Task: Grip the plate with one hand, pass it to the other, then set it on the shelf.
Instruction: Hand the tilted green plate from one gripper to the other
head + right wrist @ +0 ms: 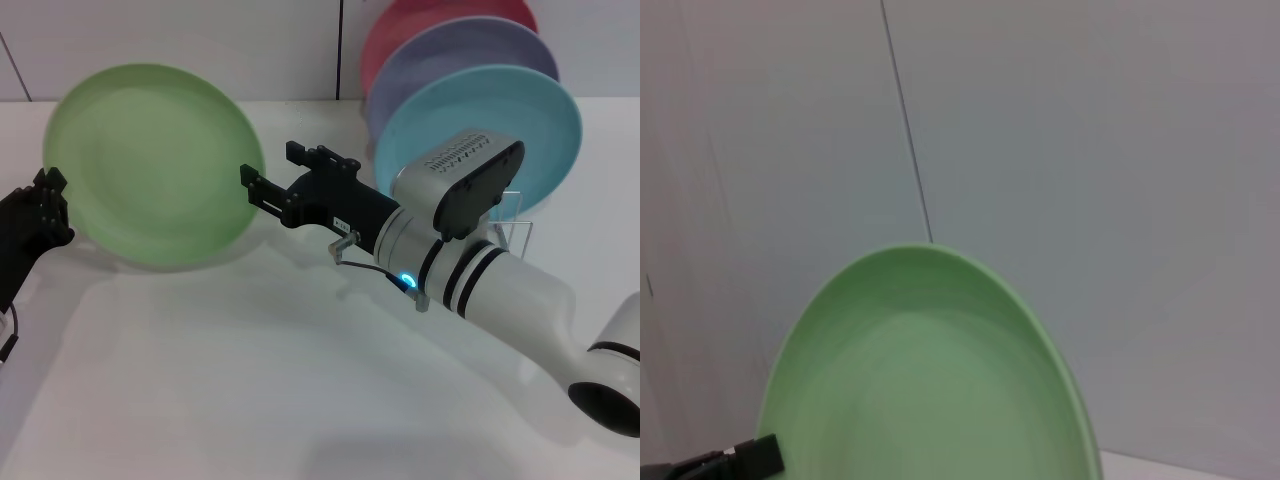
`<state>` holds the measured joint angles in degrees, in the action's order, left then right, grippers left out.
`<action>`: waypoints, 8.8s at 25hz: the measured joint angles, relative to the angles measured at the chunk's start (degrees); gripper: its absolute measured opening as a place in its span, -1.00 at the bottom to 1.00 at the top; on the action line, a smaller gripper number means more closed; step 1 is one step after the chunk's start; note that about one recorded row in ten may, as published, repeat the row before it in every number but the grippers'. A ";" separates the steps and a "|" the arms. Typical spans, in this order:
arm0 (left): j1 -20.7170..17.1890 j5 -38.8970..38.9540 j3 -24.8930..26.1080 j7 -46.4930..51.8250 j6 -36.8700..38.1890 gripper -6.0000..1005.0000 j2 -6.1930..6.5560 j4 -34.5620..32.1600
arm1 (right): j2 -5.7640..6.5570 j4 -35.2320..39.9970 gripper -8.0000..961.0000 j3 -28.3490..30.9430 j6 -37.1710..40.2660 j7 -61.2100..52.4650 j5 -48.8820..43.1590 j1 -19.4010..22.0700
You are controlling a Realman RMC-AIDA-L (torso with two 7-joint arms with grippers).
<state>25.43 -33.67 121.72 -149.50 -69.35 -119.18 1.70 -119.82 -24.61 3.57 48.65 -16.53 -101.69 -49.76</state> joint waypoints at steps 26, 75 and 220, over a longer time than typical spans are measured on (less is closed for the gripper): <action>1.83 0.35 0.47 -0.09 -0.09 -0.90 0.00 -2.47 | -0.07 -1.22 -0.12 1.53 -1.63 -0.26 -0.03 0.02; 3.68 0.13 3.61 -1.41 -0.52 -0.89 0.00 -5.89 | -0.07 -1.40 -0.56 4.04 -4.29 0.21 -0.01 -0.74; -1.42 0.54 13.65 9.00 -1.57 -0.33 0.79 1.86 | -0.06 0.65 -0.92 7.72 5.68 15.40 -3.15 2.89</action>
<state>24.01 -33.13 135.37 -140.50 -70.92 -118.39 3.56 -119.88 -23.96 11.29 54.33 -1.13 -104.84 -46.87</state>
